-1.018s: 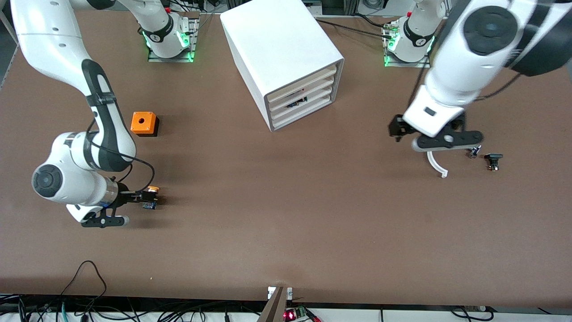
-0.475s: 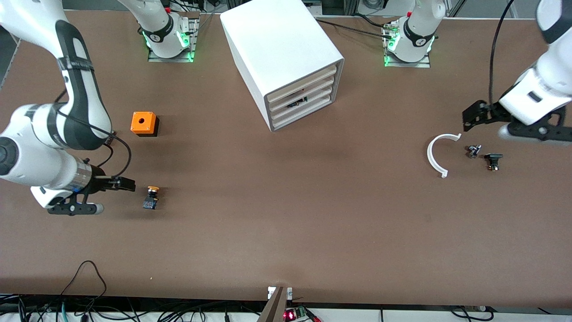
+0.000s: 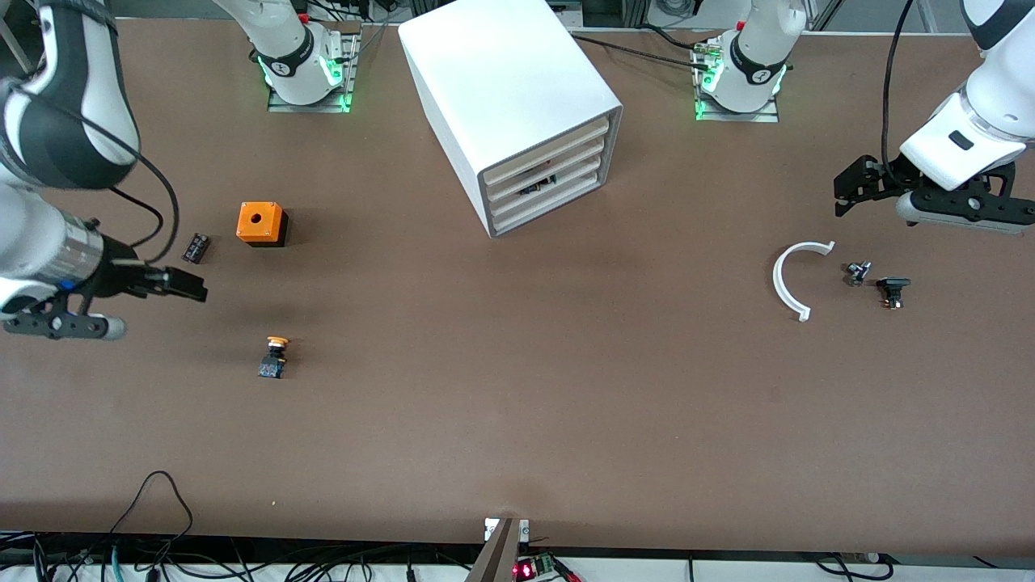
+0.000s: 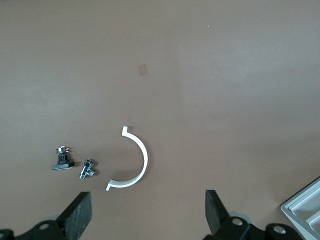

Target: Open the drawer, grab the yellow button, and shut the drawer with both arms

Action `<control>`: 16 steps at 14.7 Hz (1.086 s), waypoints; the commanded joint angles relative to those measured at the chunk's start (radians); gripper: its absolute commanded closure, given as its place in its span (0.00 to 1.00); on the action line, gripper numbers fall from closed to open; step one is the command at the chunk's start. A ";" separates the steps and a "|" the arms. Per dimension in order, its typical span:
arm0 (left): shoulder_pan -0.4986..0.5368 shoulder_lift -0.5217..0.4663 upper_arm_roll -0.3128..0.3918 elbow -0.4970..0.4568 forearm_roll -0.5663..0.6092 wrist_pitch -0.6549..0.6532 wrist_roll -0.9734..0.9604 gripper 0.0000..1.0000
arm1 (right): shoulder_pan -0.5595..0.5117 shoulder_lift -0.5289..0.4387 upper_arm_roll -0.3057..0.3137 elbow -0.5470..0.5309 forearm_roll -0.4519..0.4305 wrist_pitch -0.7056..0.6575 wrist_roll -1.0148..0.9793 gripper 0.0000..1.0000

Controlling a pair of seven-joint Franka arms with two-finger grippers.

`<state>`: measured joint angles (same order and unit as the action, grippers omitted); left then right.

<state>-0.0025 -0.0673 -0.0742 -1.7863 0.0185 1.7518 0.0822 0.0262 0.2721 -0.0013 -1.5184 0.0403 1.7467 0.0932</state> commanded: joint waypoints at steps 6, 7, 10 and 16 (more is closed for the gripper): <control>0.001 0.007 0.008 0.010 -0.008 0.003 0.036 0.00 | -0.006 -0.163 0.014 -0.032 -0.014 -0.119 0.023 0.01; 0.001 0.012 0.008 0.015 -0.009 0.003 0.036 0.00 | -0.006 -0.172 0.015 -0.029 -0.014 -0.124 0.019 0.01; 0.001 0.011 0.007 0.021 -0.008 -0.002 0.036 0.00 | -0.005 -0.160 0.014 0.050 -0.013 -0.131 0.005 0.01; -0.002 0.009 0.007 0.024 -0.008 -0.005 0.034 0.00 | -0.005 -0.159 0.009 0.072 -0.014 -0.138 0.008 0.01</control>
<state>-0.0056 -0.0634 -0.0723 -1.7817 0.0185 1.7536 0.0932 0.0265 0.1110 0.0019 -1.4682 0.0401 1.6307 0.1000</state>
